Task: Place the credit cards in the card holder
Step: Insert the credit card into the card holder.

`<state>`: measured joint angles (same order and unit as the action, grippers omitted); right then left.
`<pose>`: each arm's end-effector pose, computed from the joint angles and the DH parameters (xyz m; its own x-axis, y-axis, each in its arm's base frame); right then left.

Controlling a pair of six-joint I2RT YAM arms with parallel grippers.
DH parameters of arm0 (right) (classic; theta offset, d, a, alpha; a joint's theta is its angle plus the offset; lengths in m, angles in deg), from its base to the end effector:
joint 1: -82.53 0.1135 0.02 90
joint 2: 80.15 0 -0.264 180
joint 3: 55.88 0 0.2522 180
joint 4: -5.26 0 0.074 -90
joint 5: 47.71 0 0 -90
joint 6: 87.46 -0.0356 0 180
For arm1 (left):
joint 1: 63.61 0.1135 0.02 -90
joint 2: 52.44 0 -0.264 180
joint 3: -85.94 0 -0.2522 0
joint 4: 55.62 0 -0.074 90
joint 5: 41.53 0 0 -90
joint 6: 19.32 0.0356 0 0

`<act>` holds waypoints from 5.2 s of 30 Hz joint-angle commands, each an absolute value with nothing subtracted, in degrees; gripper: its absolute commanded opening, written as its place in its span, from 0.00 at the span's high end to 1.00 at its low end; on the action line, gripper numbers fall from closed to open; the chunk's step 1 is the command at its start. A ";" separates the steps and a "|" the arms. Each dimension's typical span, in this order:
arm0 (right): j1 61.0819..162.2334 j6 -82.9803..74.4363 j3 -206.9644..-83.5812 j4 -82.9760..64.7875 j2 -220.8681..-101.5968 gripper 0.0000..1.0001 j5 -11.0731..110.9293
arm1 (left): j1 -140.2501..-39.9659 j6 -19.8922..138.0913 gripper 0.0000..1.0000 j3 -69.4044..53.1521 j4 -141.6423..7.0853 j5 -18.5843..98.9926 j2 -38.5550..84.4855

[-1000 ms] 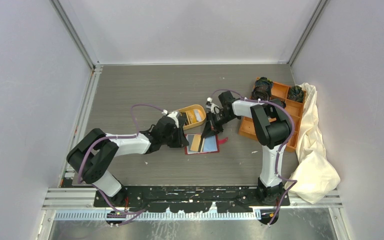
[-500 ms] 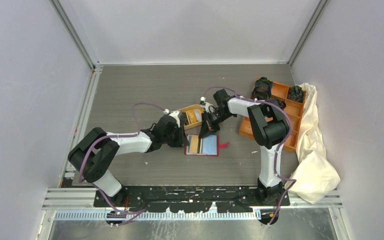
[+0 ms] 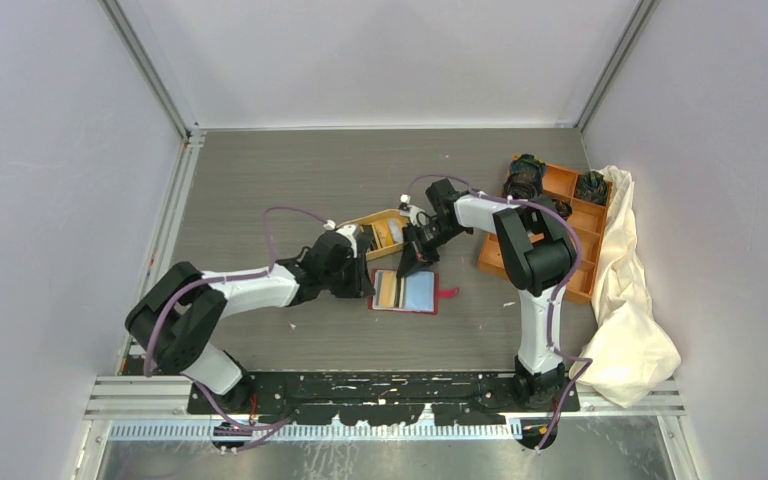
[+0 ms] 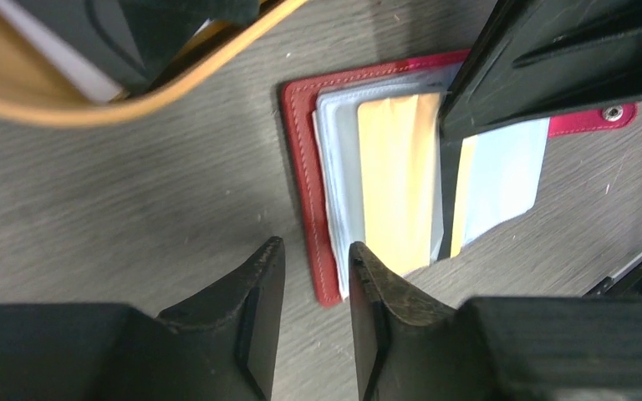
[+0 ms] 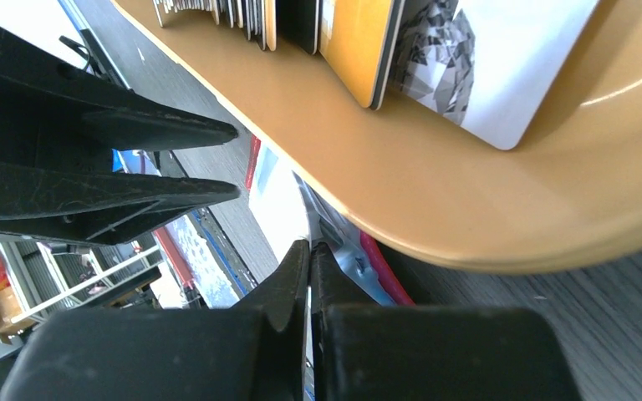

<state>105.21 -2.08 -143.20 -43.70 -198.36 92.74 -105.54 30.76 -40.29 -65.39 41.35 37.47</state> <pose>0.3384 0.1712 0.1215 -0.9352 -0.3352 -0.1145 -0.2965 0.5640 0.7707 0.2197 -0.2033 0.1502 -0.8765 -0.0687 -0.4765 0.2148 0.8300 -0.5148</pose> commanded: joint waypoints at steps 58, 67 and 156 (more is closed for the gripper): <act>105.53 0.19 -145.37 -46.40 -200.04 0.76 90.29 | -123.11 35.78 0.55 -11.90 -85.67 66.18 53.42; 104.86 1.58 -145.84 -47.79 -198.74 0.66 90.25 | -122.19 37.33 0.54 -12.31 -85.93 66.06 52.05; 121.35 22.63 -134.96 -33.19 -180.36 0.85 66.75 | -100.36 33.31 0.65 -50.71 -64.42 42.48 23.16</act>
<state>122.19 25.31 -131.99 -33.25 -181.51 67.28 -101.30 30.93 -53.12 -61.31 38.90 21.73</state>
